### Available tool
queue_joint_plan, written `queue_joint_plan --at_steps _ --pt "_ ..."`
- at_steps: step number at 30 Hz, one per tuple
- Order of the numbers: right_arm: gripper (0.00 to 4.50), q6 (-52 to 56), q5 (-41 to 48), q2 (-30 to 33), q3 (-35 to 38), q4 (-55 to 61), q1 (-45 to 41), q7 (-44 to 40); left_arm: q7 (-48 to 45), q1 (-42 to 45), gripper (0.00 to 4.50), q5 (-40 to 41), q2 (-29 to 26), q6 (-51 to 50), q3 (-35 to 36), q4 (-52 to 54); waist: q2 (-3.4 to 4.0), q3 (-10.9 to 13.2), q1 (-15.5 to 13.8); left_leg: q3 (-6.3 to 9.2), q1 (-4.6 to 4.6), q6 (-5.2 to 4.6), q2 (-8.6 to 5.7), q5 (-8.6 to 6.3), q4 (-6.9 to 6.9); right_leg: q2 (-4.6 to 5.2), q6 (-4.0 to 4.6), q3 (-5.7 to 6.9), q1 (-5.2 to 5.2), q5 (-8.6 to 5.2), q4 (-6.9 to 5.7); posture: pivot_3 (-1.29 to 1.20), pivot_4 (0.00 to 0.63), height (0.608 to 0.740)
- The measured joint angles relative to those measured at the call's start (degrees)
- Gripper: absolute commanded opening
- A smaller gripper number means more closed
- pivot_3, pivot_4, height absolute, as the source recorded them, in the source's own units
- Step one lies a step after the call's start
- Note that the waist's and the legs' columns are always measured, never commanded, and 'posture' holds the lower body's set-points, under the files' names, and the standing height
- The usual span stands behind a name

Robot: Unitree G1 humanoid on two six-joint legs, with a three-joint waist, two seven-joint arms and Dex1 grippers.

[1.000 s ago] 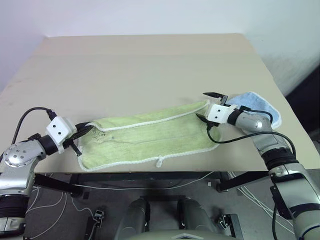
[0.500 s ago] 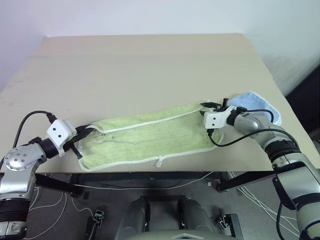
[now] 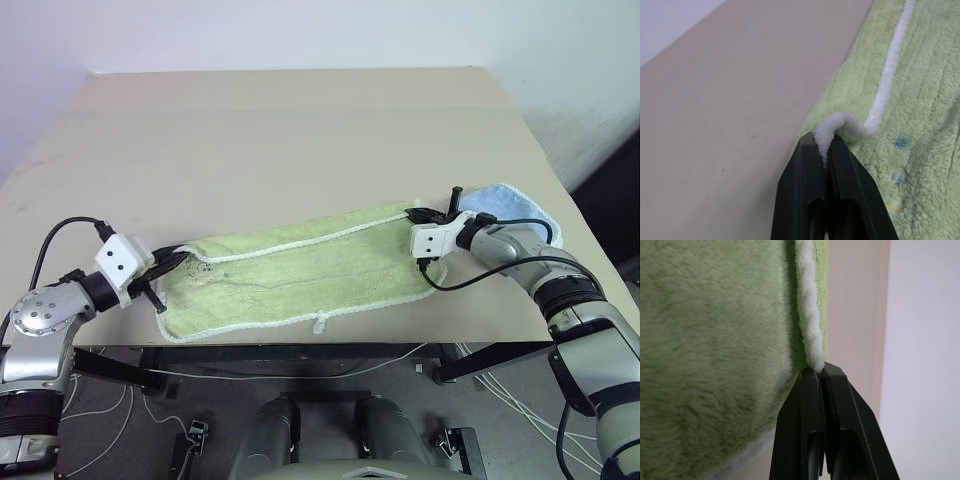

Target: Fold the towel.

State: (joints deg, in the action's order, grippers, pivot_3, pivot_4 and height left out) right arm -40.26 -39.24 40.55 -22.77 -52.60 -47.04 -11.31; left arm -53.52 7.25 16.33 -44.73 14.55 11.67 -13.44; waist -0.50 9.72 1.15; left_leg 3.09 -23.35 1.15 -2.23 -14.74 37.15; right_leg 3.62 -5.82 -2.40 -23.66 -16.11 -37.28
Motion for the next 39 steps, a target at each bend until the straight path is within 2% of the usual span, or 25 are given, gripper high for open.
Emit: queue_joint_plan --at_steps 6,12,16,21,26,28,33,36,39 --pt "0.03 0.0 0.6 1.2 0.4 0.0 -0.5 -0.1 0.7 1.3 0.0 1.4 1.6 -2.3 0.7 -0.4 0.0 0.0 -0.1 0.01 0.0 0.0 -0.01 0.0 0.01 0.0 0.0 0.01 0.0 0.0 0.0 0.0 0.15 0.74" --pt "0.03 0.0 6.5 2.9 3.9 0.1 -4.9 -3.8 5.7 9.5 0.0 4.4 3.1 -8.1 3.3 -1.4 0.0 0.0 0.0 0.01 -0.01 0.0 -0.01 0.0 0.02 0.0 -0.01 0.01 0.0 0.0 0.01 0.0 0.15 0.74" --pt "0.03 1.0 11.6 3.4 6.9 -0.3 -8.7 -8.9 9.4 16.5 0.0 5.5 4.8 -11.7 3.8 -4.8 -0.01 0.0 0.0 0.01 -0.01 0.0 0.0 0.0 0.03 -0.01 -0.01 0.01 0.01 0.01 0.0 0.0 0.15 0.74" --pt "0.03 1.8 12.7 3.4 7.3 -5.1 -16.9 -10.9 12.6 28.5 0.0 4.9 5.9 -11.8 3.7 -13.0 -0.03 0.0 0.0 0.0 -0.03 0.03 -0.03 0.02 0.03 -0.01 -0.01 0.01 -0.02 0.01 0.01 0.0 0.15 0.74" --pt "0.03 1.9 13.6 4.1 7.7 -8.5 -24.0 -12.5 14.1 39.6 0.0 3.0 5.7 -10.6 3.6 -22.1 -0.04 0.0 0.1 -0.04 -0.1 0.31 -0.03 0.18 -0.01 -0.02 -0.02 0.0 -0.1 0.01 0.04 0.0 0.15 0.74" --pt "0.03 1.2 15.5 4.5 8.7 -8.5 -24.7 -14.9 13.8 41.5 0.0 2.9 4.5 -10.2 3.6 -23.6 -0.05 0.0 0.1 -0.04 -0.11 0.31 -0.02 0.18 -0.02 -0.02 -0.02 -0.02 -0.1 0.01 0.03 0.0 0.15 0.74" --pt "0.03 1.1 26.7 6.2 13.3 -1.5 -20.2 -28.4 8.7 39.5 0.0 4.9 -0.2 -11.8 5.2 -21.2 -0.05 0.0 1.1 -0.01 -0.12 0.3 0.02 0.17 -0.06 -0.03 -0.02 -0.01 -0.06 0.01 -0.03 0.0 0.15 0.74" --pt "0.03 6.6 36.8 9.0 16.4 10.8 -9.3 -39.1 2.2 30.3 0.0 9.5 -3.3 -16.5 8.0 -12.7 -0.02 0.0 1.4 0.0 -0.13 0.18 0.01 0.11 -0.04 0.04 -0.02 -0.03 -0.03 0.01 -0.01 0.0 0.15 0.74" --pt "0.03 14.6 44.6 11.6 18.5 22.9 1.1 -45.9 -2.7 20.3 0.0 13.9 -4.9 -22.8 10.3 -6.0 0.01 0.1 1.3 0.02 -0.12 -0.04 0.04 -0.02 0.01 0.08 -0.02 -0.04 -0.05 0.01 -0.06 0.0 0.15 0.74"
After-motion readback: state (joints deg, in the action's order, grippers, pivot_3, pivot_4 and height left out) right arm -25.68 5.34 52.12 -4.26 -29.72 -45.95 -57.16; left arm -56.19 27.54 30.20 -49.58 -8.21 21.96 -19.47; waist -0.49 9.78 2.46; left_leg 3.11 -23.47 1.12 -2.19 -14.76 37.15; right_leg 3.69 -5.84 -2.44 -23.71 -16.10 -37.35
